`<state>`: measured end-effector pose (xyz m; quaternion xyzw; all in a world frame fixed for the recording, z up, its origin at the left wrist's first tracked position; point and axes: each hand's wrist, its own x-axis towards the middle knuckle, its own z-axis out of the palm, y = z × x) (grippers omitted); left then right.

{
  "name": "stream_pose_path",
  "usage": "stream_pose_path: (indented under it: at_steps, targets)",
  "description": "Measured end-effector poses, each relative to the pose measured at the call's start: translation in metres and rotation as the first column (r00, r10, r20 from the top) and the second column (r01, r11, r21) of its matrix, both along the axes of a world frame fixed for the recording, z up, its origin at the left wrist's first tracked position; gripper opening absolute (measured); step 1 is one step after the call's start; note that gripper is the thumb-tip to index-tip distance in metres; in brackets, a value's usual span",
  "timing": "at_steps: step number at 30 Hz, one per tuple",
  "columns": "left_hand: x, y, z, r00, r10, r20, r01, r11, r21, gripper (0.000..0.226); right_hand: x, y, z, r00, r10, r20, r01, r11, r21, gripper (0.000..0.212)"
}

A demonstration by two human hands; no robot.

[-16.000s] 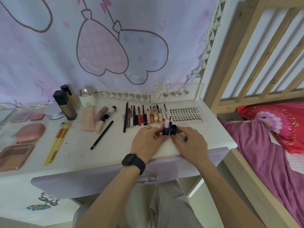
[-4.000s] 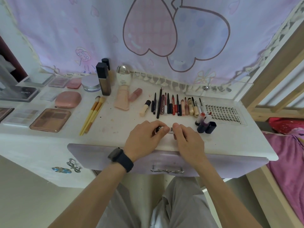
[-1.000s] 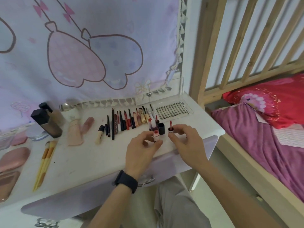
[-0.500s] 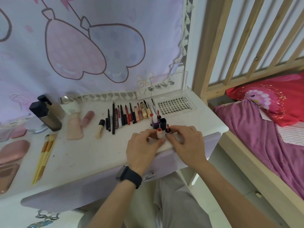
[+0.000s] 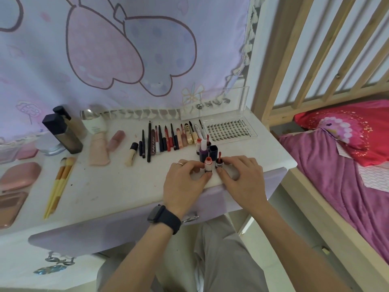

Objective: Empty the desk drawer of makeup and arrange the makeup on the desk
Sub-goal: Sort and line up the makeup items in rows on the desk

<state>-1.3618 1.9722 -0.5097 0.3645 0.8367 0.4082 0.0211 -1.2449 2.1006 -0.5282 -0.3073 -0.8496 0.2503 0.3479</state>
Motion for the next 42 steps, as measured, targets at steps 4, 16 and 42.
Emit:
stream_pose_path:
  at_steps: [4, 16, 42]
  targets:
    - [-0.001, 0.0, -0.001, 1.0, -0.003, -0.012, 0.003, 1.0, 0.001, 0.022, 0.0, 0.0, 0.001, 1.0, -0.001, 0.011, 0.001, 1.0, 0.003, 0.02]
    - [-0.005, -0.013, 0.009, 0.996, -0.062, 0.059, 0.066, 0.996, -0.057, 0.035, 0.01, -0.001, 0.004, 0.998, 0.058, 0.02, -0.055, 0.993, -0.103, 0.037]
    - [-0.118, -0.072, 0.025, 0.926, 0.363, -0.104, -0.377, 0.893, -0.246, 0.041, -0.086, -0.093, 0.004, 0.933, 0.313, 0.176, -0.35, 0.9, 0.258, 0.03]
